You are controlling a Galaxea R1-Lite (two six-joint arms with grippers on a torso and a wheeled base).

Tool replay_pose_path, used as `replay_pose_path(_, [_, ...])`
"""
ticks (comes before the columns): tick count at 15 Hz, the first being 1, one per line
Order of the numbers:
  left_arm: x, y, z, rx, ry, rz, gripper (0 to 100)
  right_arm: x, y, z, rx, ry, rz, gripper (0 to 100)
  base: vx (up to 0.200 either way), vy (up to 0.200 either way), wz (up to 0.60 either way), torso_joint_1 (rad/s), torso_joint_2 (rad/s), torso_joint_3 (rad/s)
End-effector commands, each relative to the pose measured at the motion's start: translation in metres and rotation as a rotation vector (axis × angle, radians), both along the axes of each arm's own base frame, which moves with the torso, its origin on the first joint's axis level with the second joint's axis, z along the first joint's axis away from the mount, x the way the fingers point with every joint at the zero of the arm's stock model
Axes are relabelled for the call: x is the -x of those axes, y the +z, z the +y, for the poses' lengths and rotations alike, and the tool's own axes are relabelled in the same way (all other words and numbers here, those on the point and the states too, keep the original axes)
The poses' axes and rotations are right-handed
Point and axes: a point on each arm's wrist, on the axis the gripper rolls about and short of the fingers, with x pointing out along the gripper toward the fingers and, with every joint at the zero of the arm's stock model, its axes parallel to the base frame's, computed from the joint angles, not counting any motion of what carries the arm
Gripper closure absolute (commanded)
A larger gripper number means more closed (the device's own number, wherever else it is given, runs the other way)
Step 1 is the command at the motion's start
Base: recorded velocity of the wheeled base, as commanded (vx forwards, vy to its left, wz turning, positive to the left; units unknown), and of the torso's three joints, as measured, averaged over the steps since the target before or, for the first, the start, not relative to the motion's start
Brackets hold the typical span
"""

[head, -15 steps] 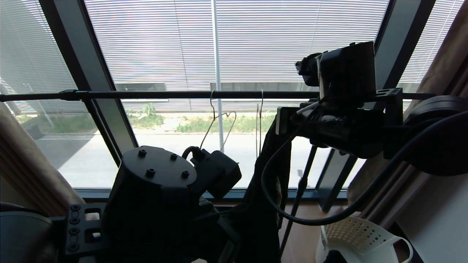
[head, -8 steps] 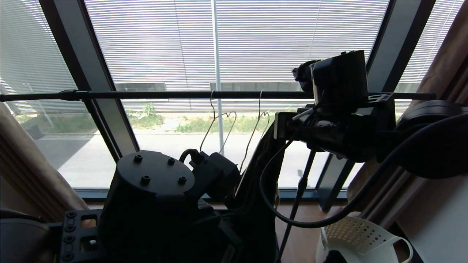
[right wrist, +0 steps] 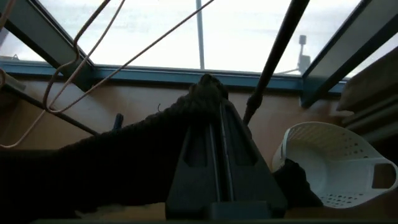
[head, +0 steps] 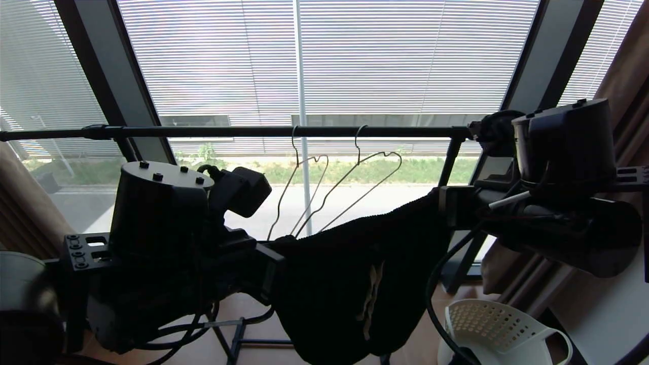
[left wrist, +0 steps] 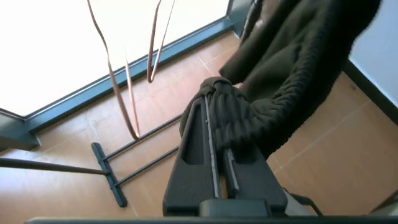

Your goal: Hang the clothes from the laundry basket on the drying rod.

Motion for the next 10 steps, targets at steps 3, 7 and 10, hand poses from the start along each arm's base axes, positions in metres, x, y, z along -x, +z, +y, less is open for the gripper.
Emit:
replay_pose_path(3, [-0.027,0.007,-0.007,0.013,0.041,-0.026,100,0.041,0.0,-0.029,-0.001,0.017,-0.009,100,0.0,0.0,0.0,0.0,0.0,0.0])
replay_pose_path(7, [-0.051,0.029,-0.031,0.062,0.029,-0.096,100,0.072,-0.034,-0.02,0.066,0.143,0.072,100,0.0,0.0,0.0,0.0,0.0,0.0])
replay_pose_path(10, [-0.052,0.038,-0.036,0.077,0.02,-0.123,100,0.076,-0.047,-0.023,0.097,0.152,0.112,100,0.0,0.0,0.0,0.0,0.0,0.0])
